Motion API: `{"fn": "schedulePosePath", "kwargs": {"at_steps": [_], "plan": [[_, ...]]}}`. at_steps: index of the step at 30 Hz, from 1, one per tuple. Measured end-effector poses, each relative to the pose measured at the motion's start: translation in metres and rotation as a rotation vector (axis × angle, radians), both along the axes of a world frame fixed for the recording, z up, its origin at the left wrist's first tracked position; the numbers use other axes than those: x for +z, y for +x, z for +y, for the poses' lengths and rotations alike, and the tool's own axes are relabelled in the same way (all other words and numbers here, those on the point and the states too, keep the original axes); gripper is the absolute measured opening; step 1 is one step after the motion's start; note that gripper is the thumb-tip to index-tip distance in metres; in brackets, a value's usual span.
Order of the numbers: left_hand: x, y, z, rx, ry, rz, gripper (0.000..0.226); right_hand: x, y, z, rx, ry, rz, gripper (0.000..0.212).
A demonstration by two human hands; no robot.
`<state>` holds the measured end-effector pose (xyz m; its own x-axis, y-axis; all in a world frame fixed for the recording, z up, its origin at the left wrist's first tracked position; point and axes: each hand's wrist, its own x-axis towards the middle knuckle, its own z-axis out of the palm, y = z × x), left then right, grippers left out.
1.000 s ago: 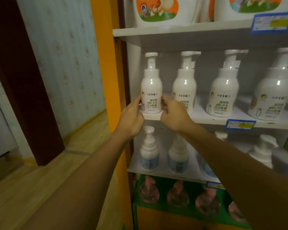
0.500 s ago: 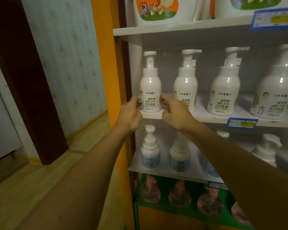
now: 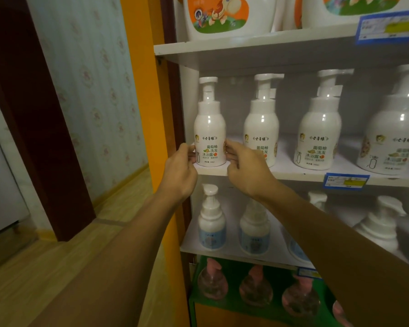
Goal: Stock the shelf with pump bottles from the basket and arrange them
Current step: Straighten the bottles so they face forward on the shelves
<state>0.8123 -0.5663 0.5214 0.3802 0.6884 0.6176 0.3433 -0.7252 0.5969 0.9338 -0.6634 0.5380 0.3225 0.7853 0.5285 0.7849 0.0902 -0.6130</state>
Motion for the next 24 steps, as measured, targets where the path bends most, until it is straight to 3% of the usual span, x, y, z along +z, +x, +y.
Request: {"fn": "schedulePosePath", "kwargs": {"at_steps": [11,15,19,24], "plan": [[0.000,0.001,-0.011,0.055,0.016,-0.010,0.041,0.004,-0.011,-0.007,-0.036,0.013,-0.058,0.045],[-0.007,0.003,-0.040,0.217,0.141,-0.237,0.035,0.001,-0.018,-0.033,-0.094,0.223,-0.013,0.036],[-0.008,0.026,-0.077,0.043,0.134,-0.242,0.026,0.004,-0.004,-0.061,-0.230,0.443,0.049,0.033],[0.001,0.056,-0.100,-0.085,-0.003,-0.113,0.033,0.012,0.026,-0.075,-0.292,0.168,0.150,0.044]]}}
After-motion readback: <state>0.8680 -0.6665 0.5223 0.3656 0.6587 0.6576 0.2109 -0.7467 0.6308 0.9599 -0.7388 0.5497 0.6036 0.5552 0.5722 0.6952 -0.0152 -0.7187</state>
